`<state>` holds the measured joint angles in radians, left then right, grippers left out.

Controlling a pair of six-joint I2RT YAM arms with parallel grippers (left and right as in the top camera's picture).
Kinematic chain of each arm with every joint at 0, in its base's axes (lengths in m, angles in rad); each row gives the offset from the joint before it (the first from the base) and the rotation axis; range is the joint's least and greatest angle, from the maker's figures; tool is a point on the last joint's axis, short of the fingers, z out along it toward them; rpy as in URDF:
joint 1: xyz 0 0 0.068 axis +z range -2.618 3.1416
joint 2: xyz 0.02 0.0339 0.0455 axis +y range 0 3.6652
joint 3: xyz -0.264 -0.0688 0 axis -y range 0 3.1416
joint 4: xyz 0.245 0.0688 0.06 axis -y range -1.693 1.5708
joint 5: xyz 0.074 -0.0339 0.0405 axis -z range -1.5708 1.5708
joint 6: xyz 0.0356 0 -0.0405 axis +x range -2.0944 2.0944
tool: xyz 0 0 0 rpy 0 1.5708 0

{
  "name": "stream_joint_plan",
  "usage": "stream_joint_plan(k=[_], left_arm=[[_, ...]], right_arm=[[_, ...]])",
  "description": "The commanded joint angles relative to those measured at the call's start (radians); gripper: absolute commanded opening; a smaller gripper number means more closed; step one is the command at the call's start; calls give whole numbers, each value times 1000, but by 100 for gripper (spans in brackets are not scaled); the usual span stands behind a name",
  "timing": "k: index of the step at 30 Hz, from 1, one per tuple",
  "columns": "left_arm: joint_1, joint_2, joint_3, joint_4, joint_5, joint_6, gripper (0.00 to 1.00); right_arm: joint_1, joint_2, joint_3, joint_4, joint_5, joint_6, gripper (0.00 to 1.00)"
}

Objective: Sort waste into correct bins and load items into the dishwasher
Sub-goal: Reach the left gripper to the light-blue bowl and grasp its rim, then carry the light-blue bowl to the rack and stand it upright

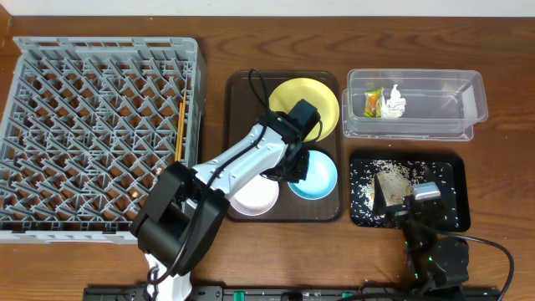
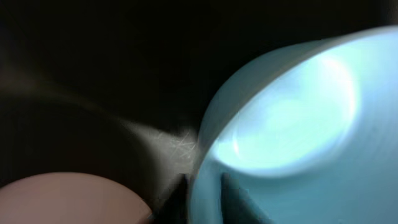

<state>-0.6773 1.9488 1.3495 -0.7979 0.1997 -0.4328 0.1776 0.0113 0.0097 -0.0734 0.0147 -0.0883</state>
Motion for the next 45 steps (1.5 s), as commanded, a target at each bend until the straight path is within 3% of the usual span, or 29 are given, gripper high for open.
stream_joint_plan(k=[1,7,9,13,17,24,29,38,45], left_arm=[[0,-11,2,-9,-5,18,6],[48,-143,83,-110,-27,119,6],[79,-214,100,-148,-126,148,6],[169,-367,104,-188,-533,178,6],[260,-439,103,-155,-826,264,6],[401,-379,47,18,-961,461,6],[458,-271,46,89,-1250,467,6],[502,-126,46,203,-1260,467,6],[502,-73,46,262,-1365,475,6]], right_arm=[[-12,-3,-4,1,-5,-10,99],[-12,-3,-4,1,-5,-10,99],[-12,-3,-4,1,-5,-10,99],[-12,-3,-4,1,-5,-10,99],[-12,-3,-4,1,-5,-10,99],[-12,-3,-4,1,-5,-10,99],[-12,-3,-4,1,-5,-10,99],[-12,-3,-4,1,-5,-10,99],[-12,-3,-4,1,-5,-10,99]])
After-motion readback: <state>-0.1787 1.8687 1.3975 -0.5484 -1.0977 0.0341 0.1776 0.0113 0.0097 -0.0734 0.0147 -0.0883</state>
